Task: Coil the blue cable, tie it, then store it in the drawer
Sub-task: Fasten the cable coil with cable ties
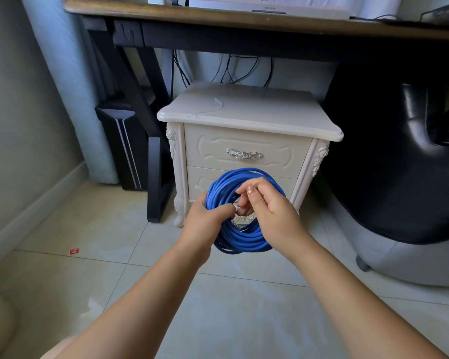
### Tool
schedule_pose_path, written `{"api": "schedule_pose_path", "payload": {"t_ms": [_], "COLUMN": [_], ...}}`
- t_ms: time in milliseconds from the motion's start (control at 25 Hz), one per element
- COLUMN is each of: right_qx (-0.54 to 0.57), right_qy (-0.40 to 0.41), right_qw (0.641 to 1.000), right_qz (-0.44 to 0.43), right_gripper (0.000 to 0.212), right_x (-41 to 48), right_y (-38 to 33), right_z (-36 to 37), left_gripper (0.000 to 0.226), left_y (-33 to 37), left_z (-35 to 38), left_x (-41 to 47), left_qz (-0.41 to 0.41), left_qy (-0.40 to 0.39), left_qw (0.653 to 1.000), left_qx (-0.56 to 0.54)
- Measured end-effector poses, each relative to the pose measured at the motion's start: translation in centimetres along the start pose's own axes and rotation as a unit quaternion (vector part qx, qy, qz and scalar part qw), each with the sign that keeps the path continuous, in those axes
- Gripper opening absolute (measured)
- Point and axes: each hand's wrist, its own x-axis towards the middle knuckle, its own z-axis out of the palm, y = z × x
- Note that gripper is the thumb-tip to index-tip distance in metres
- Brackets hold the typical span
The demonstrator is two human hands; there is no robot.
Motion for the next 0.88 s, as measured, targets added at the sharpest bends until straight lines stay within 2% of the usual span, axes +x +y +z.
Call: {"api": "schedule_pose_path", "payload": {"t_ms": [240, 400, 480, 680, 880], "right_qx": [-0.030, 0.076, 0.117, 0.214, 0.297], "right_qy": [0.008, 0.058, 0.083, 0.108, 0.110], "right_qw": [1.000, 0.995, 0.988, 0.955, 0.920], "right_qz": [-0.003, 0.039, 0.061, 0.175, 0.230], "right_gripper": [0.023, 0.008, 0.007, 0.001, 0.006], "right_x": [-0.1, -0.1, -0.1, -0.5, -0.5], "right_y": [0.5, 0.0, -0.4, -1.2, -1.5], "right_z": [-0.3, -0.2, 0.0, -0.2, -0.5], "left_gripper": [0.085, 0.113, 0.113, 0.073, 0.067], "left_y": [1.2, 1.3, 1.4, 1.2, 0.5], "left_z": [0.1, -0.4, -0.4, -0.1, 0.5], "left_x": [-0.8, -0.5, -0.4, -0.5, -0.8], "left_qz": [0.088, 0.137, 0.138, 0.148, 0.186], "left_qy": [0.037, 0.030, 0.024, 0.030, 0.037], "left_qw": [0.993, 0.985, 0.983, 0.974, 0.953], "left_qx": [0.072, 0.098, 0.122, 0.167, 0.237]}}
